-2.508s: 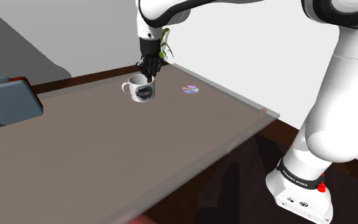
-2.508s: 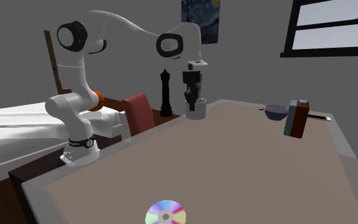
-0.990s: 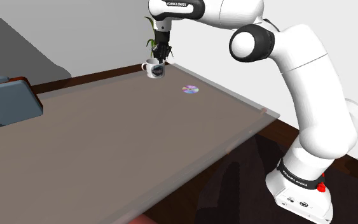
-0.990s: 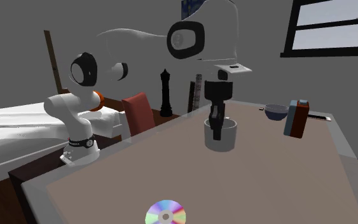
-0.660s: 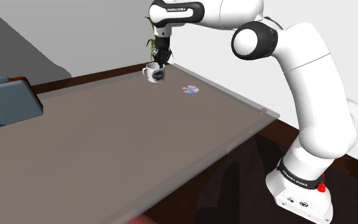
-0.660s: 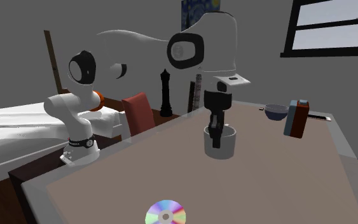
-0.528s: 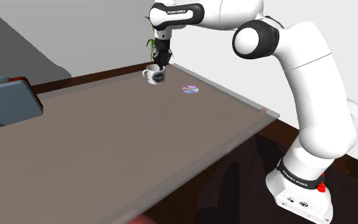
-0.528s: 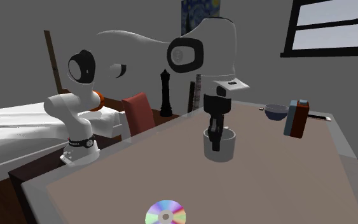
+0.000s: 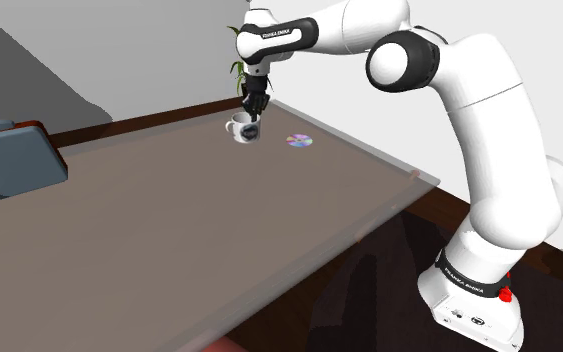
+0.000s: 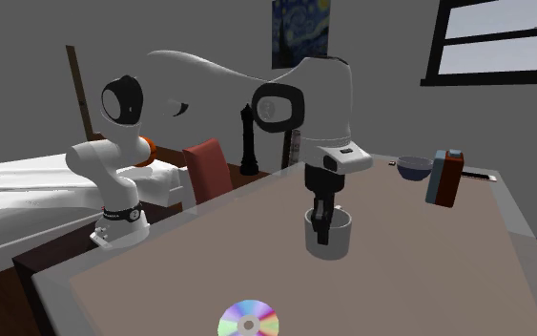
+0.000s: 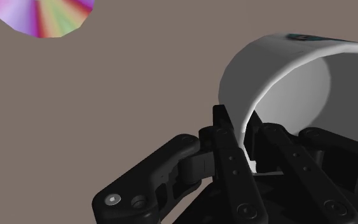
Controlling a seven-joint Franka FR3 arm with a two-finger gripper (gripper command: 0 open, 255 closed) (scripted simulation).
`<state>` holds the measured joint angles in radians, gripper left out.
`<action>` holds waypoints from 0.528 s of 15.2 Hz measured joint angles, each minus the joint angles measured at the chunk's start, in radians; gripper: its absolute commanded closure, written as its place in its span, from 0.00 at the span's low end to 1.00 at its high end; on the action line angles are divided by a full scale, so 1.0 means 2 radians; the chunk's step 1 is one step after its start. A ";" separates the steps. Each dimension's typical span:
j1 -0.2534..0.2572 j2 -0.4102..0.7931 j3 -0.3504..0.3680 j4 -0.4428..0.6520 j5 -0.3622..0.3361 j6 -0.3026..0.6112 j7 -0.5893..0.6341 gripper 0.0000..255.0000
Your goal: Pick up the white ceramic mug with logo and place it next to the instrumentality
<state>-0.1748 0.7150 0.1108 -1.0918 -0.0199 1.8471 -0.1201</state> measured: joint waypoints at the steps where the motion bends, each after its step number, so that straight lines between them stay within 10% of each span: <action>1: -0.001 0.000 0.000 -0.008 0.000 0.008 -0.001 1.00; 8: -0.001 0.008 -0.001 -0.041 0.000 0.048 -0.002 1.00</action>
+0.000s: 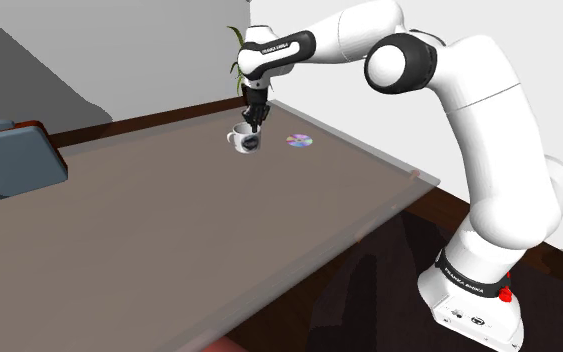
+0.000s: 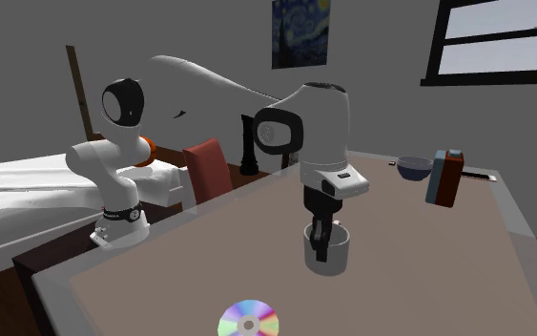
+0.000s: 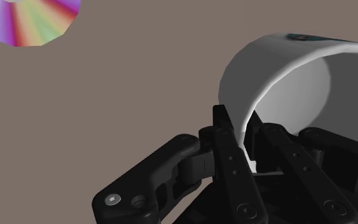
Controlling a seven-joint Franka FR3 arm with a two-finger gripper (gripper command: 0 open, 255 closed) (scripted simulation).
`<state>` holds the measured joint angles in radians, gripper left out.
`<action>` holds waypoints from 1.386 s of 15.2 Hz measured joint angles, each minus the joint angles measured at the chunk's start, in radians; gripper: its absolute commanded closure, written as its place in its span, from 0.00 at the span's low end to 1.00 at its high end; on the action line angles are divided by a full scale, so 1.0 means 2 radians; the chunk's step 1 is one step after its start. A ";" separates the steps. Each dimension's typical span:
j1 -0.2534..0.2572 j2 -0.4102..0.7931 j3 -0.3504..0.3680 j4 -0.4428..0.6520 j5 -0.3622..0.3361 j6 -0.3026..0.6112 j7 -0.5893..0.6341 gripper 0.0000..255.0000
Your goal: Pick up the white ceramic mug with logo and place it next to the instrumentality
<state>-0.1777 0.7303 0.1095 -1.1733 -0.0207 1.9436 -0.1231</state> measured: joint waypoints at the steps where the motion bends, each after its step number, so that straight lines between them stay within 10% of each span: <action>1: 0.000 0.001 0.000 -0.001 0.000 0.002 0.000 1.00; 7: 0.000 0.001 0.000 -0.004 0.000 0.005 0.000 1.00; 8: 0.000 0.001 0.000 -0.004 0.000 0.005 0.000 0.00; 21: -0.001 -0.015 0.001 0.031 0.001 -0.046 0.000 0.00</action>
<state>-0.1795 0.6994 0.1108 -1.1110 -0.0184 1.8520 -0.1241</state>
